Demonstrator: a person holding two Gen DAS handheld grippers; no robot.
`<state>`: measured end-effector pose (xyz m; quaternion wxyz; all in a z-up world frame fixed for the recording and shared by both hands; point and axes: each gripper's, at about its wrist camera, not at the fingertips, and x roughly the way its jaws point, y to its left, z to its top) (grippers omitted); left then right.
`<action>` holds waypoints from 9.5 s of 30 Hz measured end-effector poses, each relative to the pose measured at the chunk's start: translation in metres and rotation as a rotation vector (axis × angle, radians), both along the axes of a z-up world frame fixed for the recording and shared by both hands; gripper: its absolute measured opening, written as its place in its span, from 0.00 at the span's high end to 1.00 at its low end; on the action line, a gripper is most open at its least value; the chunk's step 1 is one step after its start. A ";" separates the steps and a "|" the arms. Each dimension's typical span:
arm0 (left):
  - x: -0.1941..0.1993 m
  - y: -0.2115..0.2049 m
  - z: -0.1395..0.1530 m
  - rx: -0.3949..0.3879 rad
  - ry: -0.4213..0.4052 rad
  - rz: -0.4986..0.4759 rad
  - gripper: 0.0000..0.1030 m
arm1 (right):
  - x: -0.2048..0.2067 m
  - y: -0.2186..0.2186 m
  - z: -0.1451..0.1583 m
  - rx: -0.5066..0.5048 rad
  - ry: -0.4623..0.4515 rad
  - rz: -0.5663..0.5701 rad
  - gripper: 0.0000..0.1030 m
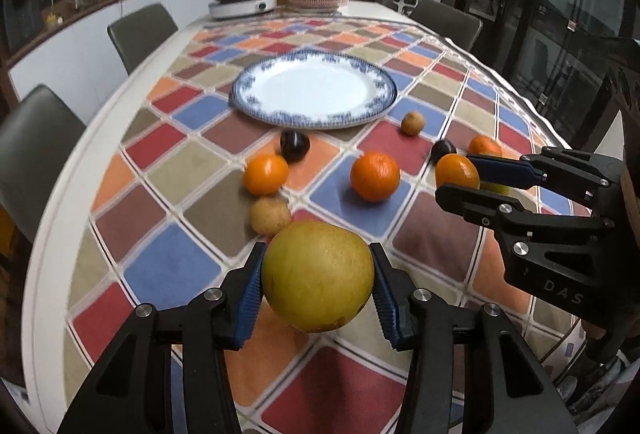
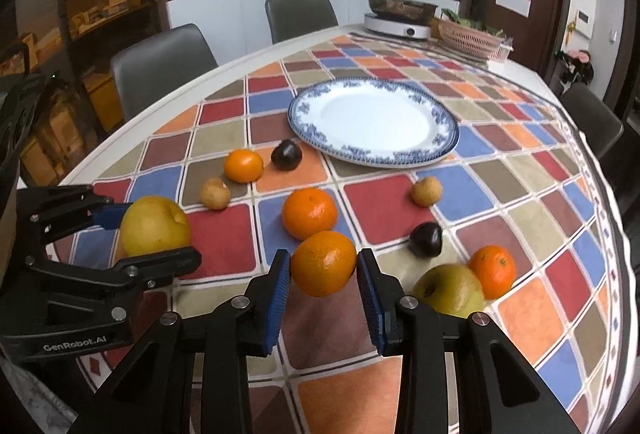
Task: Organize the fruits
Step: 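Carry the yellow pear and orange to the blue-and-white plate with both tools, then open both tools to release the pear and orange onto the plate, then move both tools back toward the remaining fruits, then grasp the large orange with the left tool while the right tool grasps the green apple, then carry the orange and green apple over the plate with both tools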
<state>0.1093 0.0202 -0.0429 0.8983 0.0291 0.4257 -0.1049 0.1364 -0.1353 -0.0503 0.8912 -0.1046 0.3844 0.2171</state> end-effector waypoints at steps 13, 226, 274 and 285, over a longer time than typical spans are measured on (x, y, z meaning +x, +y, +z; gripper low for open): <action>0.017 0.000 0.042 -0.036 -0.101 -0.024 0.53 | 0.015 -0.009 0.037 0.121 0.011 -0.006 0.66; 0.060 -0.053 -0.004 -0.032 -0.008 -0.150 0.61 | 0.029 -0.084 -0.016 0.219 0.161 -0.248 0.53; 0.213 -0.005 0.012 -0.104 0.055 -0.074 0.62 | 0.198 -0.023 0.028 0.132 0.129 -0.085 0.53; 0.244 -0.002 -0.017 -0.073 0.151 -0.049 0.62 | 0.236 -0.010 -0.009 0.106 0.246 -0.101 0.53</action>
